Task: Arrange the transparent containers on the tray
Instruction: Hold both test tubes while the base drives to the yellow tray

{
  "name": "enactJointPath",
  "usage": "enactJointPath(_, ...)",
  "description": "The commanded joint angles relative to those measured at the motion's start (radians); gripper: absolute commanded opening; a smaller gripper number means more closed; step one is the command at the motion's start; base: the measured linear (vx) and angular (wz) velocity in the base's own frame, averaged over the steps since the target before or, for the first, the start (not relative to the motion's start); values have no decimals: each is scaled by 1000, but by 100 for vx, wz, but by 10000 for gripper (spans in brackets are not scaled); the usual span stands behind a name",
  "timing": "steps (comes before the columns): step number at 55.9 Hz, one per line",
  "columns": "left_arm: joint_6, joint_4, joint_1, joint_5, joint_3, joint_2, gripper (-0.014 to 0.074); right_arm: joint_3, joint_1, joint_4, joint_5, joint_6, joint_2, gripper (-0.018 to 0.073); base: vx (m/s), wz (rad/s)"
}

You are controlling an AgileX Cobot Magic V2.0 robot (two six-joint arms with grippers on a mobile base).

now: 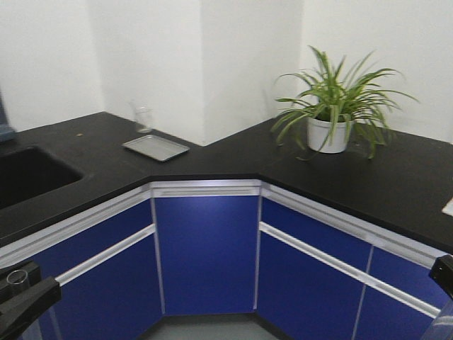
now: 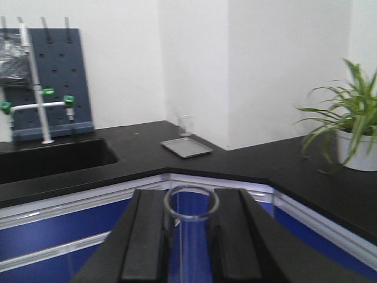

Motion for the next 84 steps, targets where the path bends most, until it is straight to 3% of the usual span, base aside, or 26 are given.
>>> enactJointPath(1, -10, -34, -5, -11, -27, -6, -3, -32, -1, -5, -58, 1, 1, -13, -30, 40)
enactJointPath(43, -10, -34, -5, -11, -27, -6, -3, -32, -1, -5, -58, 1, 1, -13, -23, 43)
enactJointPath(84, -10, -34, -5, -11, -27, -6, -3, -32, -1, -5, -58, 1, 1, -13, 1, 59)
